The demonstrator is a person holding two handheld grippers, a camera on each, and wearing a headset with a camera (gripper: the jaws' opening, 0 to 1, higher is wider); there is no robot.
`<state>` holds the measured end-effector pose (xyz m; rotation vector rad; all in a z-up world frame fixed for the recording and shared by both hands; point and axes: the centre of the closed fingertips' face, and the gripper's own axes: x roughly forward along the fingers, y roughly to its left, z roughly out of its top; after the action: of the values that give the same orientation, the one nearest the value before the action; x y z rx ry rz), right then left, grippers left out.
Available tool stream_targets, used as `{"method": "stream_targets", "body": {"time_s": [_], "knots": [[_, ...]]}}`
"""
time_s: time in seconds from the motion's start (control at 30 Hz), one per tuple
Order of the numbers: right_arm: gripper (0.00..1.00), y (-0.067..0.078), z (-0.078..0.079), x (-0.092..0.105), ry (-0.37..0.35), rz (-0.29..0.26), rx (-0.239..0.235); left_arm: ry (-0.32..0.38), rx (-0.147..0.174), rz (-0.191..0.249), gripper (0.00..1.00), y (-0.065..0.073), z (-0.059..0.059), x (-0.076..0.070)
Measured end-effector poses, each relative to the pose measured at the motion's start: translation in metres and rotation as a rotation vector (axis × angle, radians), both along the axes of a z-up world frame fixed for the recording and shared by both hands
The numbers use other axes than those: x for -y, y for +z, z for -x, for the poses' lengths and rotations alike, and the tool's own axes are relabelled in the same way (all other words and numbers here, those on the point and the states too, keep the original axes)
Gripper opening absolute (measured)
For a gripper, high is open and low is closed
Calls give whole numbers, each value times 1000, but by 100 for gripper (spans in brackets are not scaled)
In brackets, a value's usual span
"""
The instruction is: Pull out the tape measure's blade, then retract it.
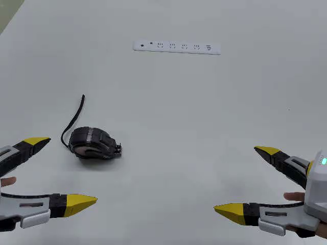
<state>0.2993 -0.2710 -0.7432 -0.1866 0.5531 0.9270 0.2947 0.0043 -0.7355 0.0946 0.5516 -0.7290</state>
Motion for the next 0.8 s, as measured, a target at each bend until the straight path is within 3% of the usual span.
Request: {"method": "stream_targets", "body": {"time_s": [0.23, 0.8], "knots": [[100, 2, 0, -2, 6, -1, 8, -9, 26, -4, 100, 5, -5, 2], [98, 2, 0, -3, 12, 11, 8, -42, 31, -30, 99, 7, -6, 0]]}}
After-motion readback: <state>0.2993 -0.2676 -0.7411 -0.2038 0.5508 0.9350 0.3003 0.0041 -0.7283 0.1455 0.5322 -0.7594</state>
